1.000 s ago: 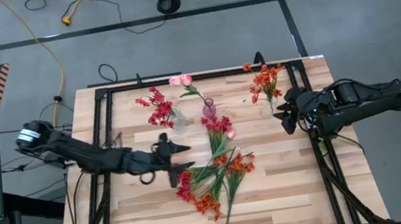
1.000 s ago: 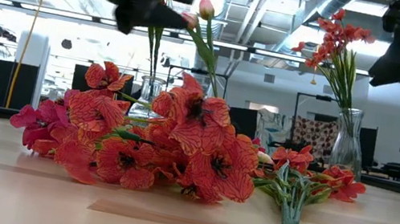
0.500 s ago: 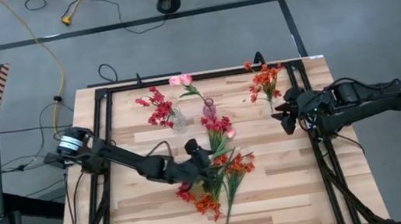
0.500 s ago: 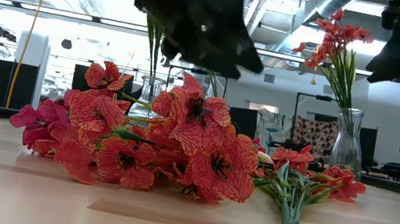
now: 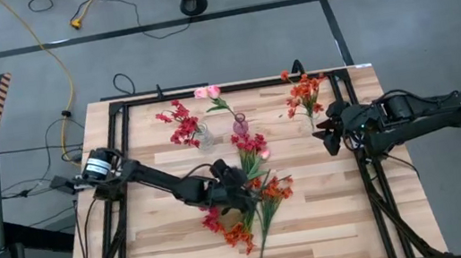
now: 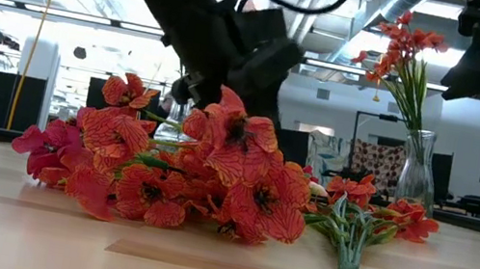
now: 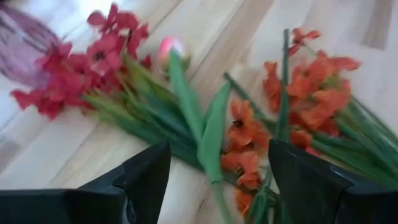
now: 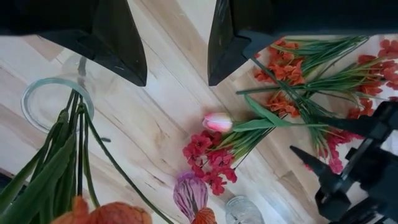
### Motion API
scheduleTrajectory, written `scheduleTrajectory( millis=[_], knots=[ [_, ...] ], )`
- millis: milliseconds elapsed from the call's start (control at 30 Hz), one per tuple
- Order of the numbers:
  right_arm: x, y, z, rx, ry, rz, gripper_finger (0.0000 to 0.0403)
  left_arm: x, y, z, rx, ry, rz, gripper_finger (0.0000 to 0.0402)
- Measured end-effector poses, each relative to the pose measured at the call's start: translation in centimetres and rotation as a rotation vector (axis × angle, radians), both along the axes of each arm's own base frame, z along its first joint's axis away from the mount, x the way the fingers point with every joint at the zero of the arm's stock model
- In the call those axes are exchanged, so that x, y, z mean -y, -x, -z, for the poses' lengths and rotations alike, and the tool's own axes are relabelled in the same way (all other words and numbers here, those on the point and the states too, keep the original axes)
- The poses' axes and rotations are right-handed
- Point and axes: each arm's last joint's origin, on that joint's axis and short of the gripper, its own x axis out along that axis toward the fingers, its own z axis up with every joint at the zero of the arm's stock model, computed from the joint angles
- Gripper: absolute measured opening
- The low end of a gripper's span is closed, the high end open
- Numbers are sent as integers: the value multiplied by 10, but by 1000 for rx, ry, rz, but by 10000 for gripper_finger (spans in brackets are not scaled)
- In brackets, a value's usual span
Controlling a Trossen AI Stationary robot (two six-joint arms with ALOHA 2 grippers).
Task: Sort flowers into vase by color
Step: Put the pink flower into the purple vase
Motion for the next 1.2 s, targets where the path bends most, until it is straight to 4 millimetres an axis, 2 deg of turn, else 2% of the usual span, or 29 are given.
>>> scheduleTrajectory(
  millis=[333, 467, 700, 833, 1000, 1200],
  knots=[
    [0, 0, 0, 1, 1, 0, 195, -4, 1, 2, -32, 40, 16, 251],
    [0, 0, 0, 2, 0, 0, 195, -6, -1, 8, -45, 101, 14, 224],
    [0, 0, 0, 1, 0, -1, 195, -9, -2, 16, -65, 94, -9, 171],
    [-1, 0, 0, 1, 1, -7, 195, -13, -3, 20, -68, 100, -24, 151],
    [-1, 0, 0, 2, 0, -7, 195, -17, -5, 34, -97, 152, -38, 134],
    [-1, 0, 0, 2, 1, -13, 195, -17, -7, 33, -78, 136, -46, 105]
  ],
)
